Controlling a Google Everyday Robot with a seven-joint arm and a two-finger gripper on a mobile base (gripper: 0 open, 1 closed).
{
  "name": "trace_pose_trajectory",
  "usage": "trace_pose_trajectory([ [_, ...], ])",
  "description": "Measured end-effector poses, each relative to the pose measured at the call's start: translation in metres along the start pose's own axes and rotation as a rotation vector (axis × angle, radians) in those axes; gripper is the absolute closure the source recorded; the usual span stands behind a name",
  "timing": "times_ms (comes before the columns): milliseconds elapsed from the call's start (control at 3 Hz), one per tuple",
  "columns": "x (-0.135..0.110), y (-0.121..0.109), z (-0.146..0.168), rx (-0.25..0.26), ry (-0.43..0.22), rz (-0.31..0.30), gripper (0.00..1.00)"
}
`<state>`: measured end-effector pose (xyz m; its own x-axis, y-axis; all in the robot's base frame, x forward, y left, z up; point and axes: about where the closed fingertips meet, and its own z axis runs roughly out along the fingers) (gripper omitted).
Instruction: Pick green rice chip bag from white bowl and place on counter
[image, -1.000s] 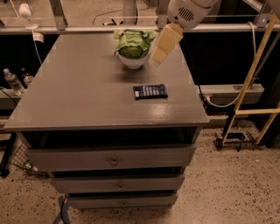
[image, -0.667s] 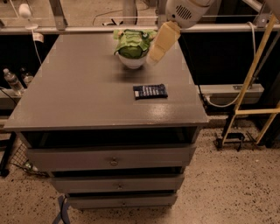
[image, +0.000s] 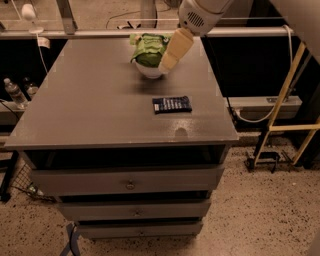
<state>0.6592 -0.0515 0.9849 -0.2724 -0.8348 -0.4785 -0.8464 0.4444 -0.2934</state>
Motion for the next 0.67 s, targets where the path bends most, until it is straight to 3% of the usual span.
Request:
trace_pose_trajectory([
  [667,-0.030,-0.039,0.057,0.109,-0.041,0.016,0.00],
])
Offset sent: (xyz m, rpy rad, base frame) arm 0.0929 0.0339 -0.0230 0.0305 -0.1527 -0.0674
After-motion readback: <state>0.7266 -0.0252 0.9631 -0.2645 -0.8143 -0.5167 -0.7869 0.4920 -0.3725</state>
